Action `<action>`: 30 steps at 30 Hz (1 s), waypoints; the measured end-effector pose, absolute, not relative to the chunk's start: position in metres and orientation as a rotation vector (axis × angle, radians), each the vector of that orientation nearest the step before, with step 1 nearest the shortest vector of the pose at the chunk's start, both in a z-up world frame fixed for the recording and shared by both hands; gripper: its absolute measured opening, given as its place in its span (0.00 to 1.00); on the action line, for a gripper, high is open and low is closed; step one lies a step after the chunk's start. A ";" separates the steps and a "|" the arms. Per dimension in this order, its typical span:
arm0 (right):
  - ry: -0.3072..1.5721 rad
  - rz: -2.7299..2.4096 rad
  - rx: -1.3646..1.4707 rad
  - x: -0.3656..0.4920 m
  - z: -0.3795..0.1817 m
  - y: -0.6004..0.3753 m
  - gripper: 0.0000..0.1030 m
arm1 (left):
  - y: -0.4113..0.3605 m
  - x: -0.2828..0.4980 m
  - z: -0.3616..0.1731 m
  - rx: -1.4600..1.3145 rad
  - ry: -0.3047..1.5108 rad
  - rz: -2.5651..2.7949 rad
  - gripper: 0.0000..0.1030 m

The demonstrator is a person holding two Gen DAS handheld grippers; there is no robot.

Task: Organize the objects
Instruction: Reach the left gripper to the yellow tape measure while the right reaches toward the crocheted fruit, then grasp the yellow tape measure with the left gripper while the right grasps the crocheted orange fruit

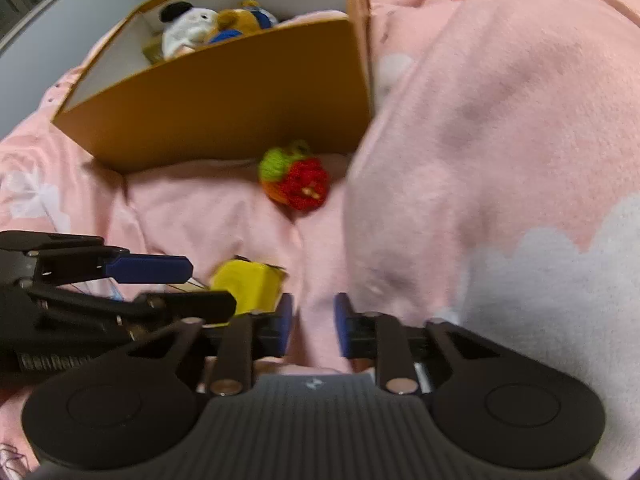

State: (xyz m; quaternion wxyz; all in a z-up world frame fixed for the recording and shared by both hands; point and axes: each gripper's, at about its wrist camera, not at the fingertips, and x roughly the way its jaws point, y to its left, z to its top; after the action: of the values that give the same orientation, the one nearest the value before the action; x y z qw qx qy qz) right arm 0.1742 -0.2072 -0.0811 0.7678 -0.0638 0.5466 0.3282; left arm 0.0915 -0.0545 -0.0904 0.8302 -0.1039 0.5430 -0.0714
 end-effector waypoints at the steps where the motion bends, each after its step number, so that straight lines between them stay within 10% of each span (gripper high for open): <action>1: 1.208 0.723 -0.141 0.177 -0.083 -0.208 0.17 | -0.057 0.093 -0.093 -0.210 1.170 -0.144 0.58; 20: 1.160 0.688 -0.094 0.183 -0.084 -0.209 0.12 | -0.058 0.098 -0.120 -0.211 1.200 -0.066 0.57; 30: 1.072 0.775 -0.136 0.176 -0.070 -0.182 0.26 | -0.033 0.069 -0.106 -0.192 1.131 0.014 0.57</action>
State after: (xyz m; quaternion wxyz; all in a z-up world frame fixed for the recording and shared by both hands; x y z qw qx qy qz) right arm 0.1760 -0.1823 -0.0698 0.7870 -0.0633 0.4972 0.3597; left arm 0.0689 -0.0331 -0.1063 0.8400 -0.0907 0.5349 0.0065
